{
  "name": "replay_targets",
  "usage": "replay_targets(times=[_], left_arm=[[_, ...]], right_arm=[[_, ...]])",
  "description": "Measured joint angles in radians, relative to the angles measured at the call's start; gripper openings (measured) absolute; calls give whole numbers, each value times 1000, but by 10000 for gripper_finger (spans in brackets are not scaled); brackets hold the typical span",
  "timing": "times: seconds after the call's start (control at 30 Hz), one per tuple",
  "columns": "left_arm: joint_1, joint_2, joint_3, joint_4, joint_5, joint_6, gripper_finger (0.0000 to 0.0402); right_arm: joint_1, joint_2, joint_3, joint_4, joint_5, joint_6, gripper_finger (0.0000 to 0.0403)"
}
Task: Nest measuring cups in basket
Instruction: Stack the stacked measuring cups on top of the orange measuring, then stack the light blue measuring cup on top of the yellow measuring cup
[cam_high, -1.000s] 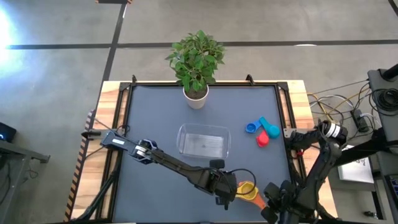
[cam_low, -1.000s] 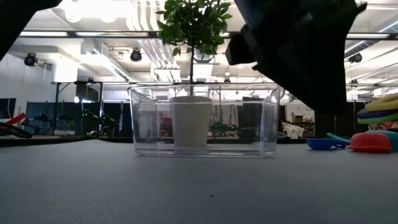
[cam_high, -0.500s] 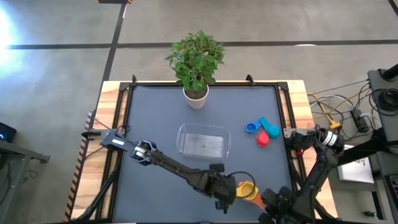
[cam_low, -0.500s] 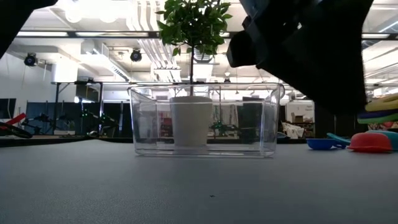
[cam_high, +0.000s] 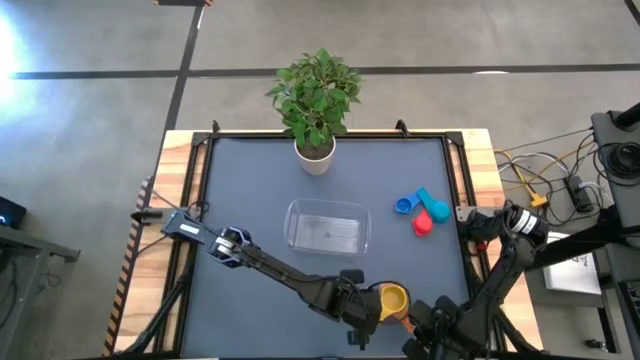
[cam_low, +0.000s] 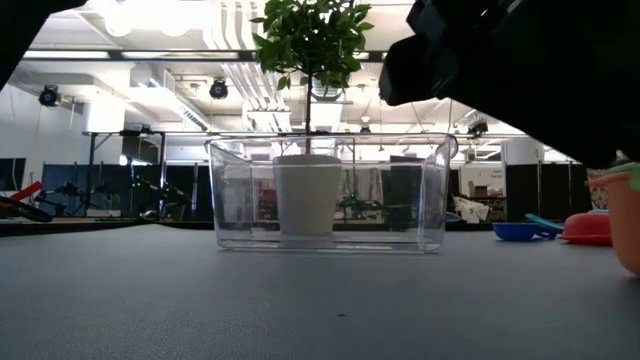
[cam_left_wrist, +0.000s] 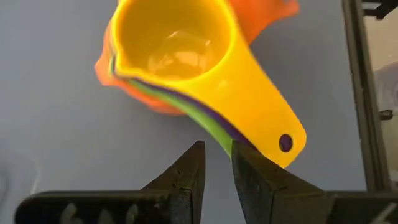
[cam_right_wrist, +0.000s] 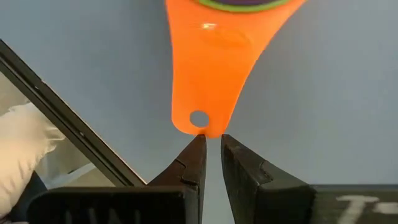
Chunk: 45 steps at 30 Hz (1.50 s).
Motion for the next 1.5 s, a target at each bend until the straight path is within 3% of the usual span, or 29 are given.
replay_targets(times=[0.53, 0.77, 0.87, 1.03, 1.23, 1.5], left_arm=[[0, 0, 0, 61, -1, 10, 62], [0, -1, 4, 48, -36, 43, 62], [-2, -9, 28, -7, -70, 62, 62], [-27, -65, 19, -13, -113, 152, 62], [-75, -129, 19, -19, -256, 224, 62], [-95, -155, 7, -33, -335, 271, 62]], right_arm=[[-157, 0, 0, 98, 35, -273, 38], [-174, -13, 0, 99, 24, -330, 38], [-159, -27, 21, 37, 39, -331, 38], [-109, -66, 114, -222, 170, -287, 38], [-101, -168, 120, -462, 295, -242, 36], [-274, -439, -80, -336, 338, -505, 9]])
